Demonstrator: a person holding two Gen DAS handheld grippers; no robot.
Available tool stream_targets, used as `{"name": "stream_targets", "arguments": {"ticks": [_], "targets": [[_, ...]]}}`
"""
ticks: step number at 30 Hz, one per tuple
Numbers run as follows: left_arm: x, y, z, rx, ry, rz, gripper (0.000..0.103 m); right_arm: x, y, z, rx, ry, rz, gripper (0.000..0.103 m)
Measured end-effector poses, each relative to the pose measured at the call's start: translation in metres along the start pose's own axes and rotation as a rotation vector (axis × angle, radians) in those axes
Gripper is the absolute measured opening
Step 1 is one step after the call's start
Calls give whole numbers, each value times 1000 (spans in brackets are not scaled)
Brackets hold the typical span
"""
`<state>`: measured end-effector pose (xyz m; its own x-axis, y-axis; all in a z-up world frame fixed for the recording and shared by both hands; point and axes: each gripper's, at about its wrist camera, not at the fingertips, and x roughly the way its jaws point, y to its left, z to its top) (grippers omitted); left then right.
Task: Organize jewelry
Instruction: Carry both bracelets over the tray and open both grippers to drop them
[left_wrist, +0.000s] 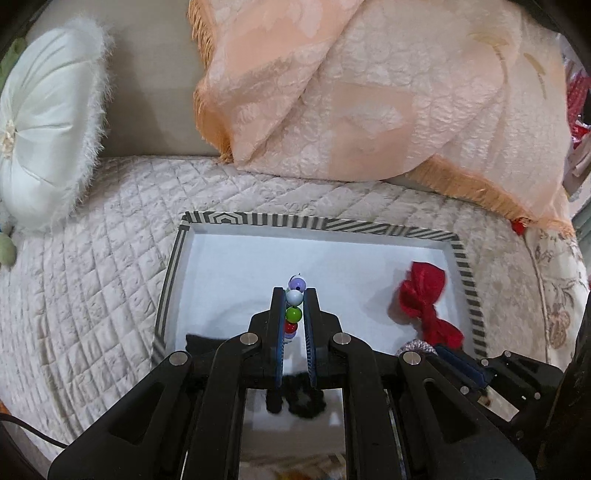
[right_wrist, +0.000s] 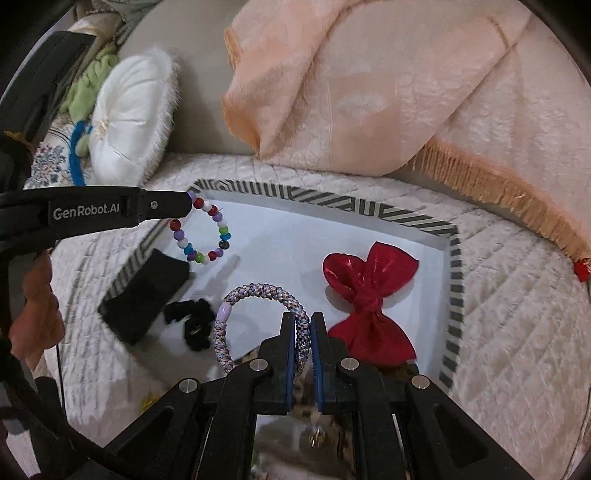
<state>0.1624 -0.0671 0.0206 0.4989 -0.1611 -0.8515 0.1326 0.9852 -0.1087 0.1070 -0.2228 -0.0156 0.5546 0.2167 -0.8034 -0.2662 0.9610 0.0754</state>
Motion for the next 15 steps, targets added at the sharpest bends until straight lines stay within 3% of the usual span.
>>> {"name": "stream_targets", "arguments": {"ticks": [9, 15], "targets": [[43, 42, 3, -92, 53, 58, 8, 51, -4, 9, 1, 79, -49, 8], [54, 55, 0, -121, 67, 60, 8, 54, -8, 10, 43, 77, -24, 8]]}}
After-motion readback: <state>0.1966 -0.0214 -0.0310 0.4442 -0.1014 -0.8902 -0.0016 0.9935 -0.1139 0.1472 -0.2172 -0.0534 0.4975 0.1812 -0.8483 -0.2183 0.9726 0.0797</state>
